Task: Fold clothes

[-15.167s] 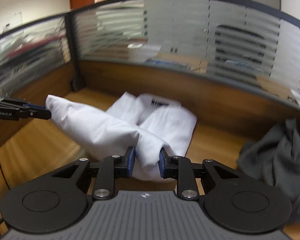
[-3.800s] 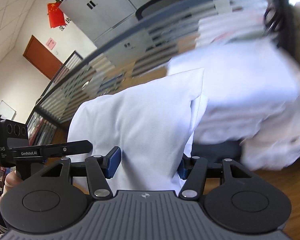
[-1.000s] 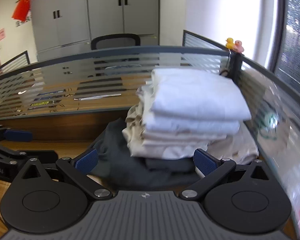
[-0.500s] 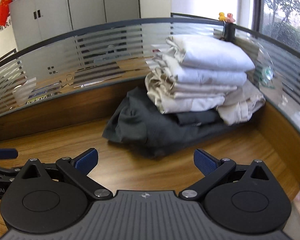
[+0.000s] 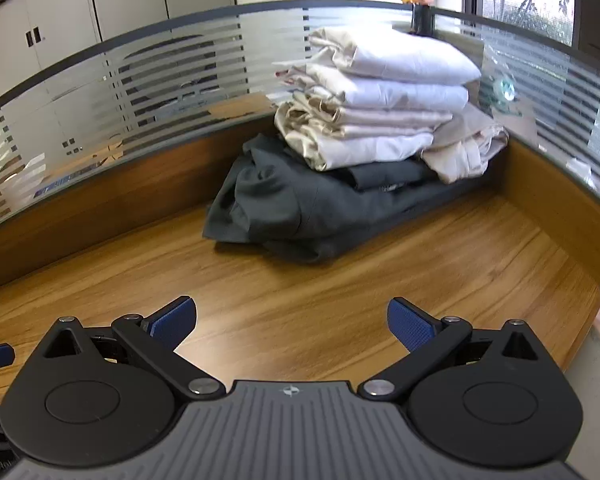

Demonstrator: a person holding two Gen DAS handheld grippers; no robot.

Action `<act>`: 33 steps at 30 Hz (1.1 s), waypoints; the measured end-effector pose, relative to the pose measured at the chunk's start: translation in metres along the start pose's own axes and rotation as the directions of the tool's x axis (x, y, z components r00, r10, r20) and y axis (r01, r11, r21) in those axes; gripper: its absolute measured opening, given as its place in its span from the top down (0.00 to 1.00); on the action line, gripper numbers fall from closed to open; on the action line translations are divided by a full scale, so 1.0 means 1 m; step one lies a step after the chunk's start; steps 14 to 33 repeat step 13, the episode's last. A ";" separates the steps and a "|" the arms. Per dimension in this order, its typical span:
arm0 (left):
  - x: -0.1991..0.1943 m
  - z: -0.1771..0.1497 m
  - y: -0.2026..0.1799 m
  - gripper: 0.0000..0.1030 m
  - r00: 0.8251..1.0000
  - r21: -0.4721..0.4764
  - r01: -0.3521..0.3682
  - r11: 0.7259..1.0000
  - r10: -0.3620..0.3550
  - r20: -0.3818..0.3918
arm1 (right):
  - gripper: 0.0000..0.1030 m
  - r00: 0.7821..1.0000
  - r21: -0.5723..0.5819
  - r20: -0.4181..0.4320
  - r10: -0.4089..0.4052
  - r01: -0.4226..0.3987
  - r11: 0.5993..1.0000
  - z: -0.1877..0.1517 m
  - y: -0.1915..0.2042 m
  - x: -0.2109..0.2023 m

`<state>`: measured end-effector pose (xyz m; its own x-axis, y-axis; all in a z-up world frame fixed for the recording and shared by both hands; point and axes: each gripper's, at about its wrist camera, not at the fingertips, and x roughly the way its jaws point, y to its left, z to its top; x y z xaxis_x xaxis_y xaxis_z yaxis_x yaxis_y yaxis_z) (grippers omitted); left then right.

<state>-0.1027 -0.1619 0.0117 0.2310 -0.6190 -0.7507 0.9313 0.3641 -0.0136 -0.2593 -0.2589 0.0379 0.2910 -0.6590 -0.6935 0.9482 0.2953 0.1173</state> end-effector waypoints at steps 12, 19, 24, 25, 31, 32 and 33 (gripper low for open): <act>-0.001 -0.003 -0.005 0.00 0.999 0.026 0.033 0.999 -0.033 -0.012 | 0.00 1.000 -0.009 -0.020 -0.005 0.005 1.000 -0.013 0.008 0.002; -0.001 -0.003 -0.005 0.00 0.999 0.027 0.036 0.999 -0.036 -0.012 | 0.00 1.000 -0.008 -0.019 -0.006 0.006 1.000 -0.013 0.007 0.001; -0.001 -0.003 -0.005 0.00 0.999 0.027 0.036 0.999 -0.036 -0.012 | 0.00 1.000 -0.008 -0.019 -0.006 0.006 1.000 -0.013 0.007 0.001; -0.001 -0.003 -0.005 0.00 0.999 0.027 0.036 0.999 -0.036 -0.012 | 0.00 1.000 -0.008 -0.019 -0.006 0.006 1.000 -0.013 0.007 0.001; -0.001 -0.003 -0.005 0.00 0.999 0.027 0.036 0.999 -0.036 -0.012 | 0.00 1.000 -0.008 -0.019 -0.006 0.006 1.000 -0.013 0.007 0.001; -0.001 -0.003 -0.005 0.00 0.999 0.027 0.036 0.999 -0.036 -0.012 | 0.00 1.000 -0.008 -0.019 -0.006 0.006 1.000 -0.013 0.007 0.001; -0.001 -0.003 -0.005 0.00 0.999 0.027 0.036 0.999 -0.036 -0.012 | 0.00 1.000 -0.008 -0.019 -0.006 0.006 1.000 -0.013 0.007 0.001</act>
